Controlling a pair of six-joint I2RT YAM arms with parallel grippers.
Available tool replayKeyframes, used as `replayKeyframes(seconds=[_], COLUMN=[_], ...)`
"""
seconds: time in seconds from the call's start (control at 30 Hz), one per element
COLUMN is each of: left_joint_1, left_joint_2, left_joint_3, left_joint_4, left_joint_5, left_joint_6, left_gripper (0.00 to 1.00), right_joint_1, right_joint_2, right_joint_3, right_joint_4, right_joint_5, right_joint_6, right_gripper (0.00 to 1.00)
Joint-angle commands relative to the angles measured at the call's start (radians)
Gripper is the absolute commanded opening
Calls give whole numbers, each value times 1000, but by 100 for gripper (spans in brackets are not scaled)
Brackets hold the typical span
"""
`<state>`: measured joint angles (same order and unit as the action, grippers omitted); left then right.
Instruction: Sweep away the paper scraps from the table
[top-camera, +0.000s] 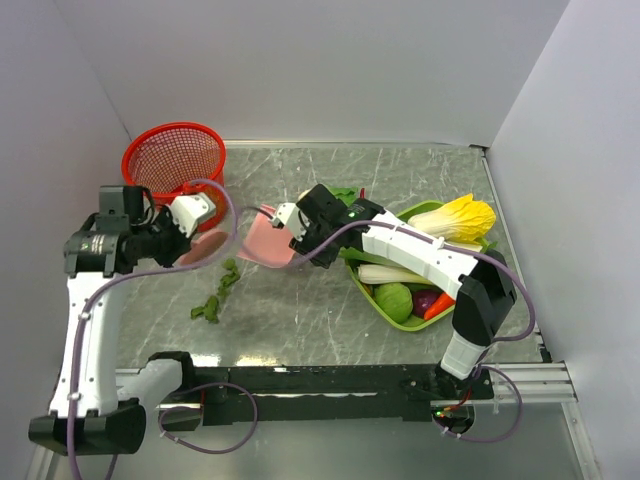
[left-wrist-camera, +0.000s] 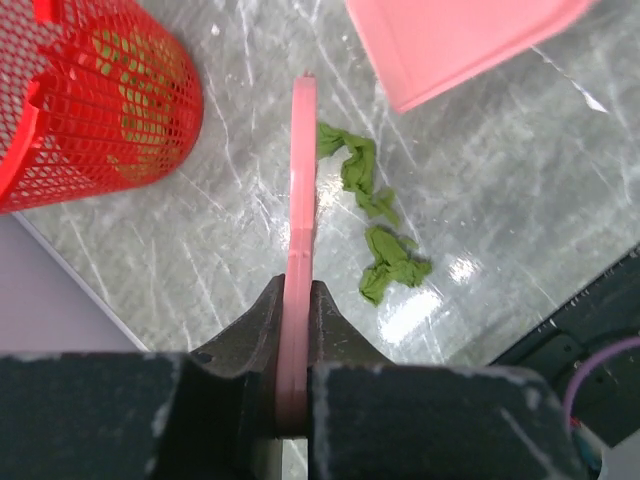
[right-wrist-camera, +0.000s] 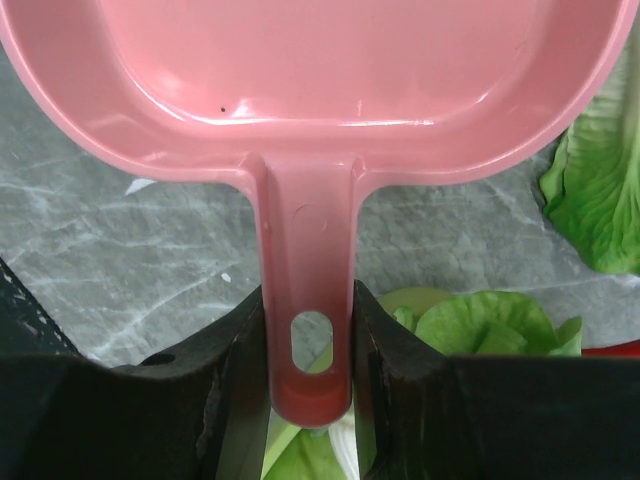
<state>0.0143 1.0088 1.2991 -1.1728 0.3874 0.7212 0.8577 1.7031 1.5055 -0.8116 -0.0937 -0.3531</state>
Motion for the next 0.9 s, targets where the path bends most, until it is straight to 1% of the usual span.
replayKeyframes(seconds=[0.0, 0.07, 0.17, 0.27, 0.43, 0.53, 0.6, 0.67, 0.7, 0.77, 0.8, 0.87], left_joint_1=[-2, -4, -4, -4, -5, -5, -5, -4, -8, -10, -40, -69], left_joint_2=[-68, -93, -125, -118, -90, -91, -95, -92, -75, -49, -15, 20], left_joint_3=[36, -12, -73, -148, -259, -320, -353, -371, -371, -366, -365, -359], left_joint_4=[-204, -203, -202, -203, -179, -117, -50, 19, 63, 107, 151, 189], left_joint_5=[77, 88, 76, 28, 4, 10, 46, 79, 124, 151, 163, 168], left_joint_6=[92, 60, 81, 95, 116, 124, 121, 72, 60, 6, -9, -41], left_gripper=[1, 1, 1, 1, 1, 1, 1, 1, 1, 1, 1, 1], right_joint_1=[7, 10, 18, 18, 17, 18, 17, 18, 18, 18, 17, 18], right_joint_2=[16, 21, 17, 0, -31, -34, -33, -28, -25, -22, -22, -20], right_joint_3=[39, 47, 36, 9, -40, -45, -44, -39, -37, -33, -33, -31], right_joint_4=[-9, -8, 0, 11, 14, 12, 17, 17, 15, 14, 12, 11], right_joint_5=[31, 32, 57, 83, 92, 92, 92, 92, 92, 113, 114, 114], right_joint_6=[-14, -20, -32, -44, -55, -53, -60, -61, -64, -64, -64, -67], right_gripper=[0, 0, 0, 0, 0, 0, 0, 0, 0, 0, 0, 0])
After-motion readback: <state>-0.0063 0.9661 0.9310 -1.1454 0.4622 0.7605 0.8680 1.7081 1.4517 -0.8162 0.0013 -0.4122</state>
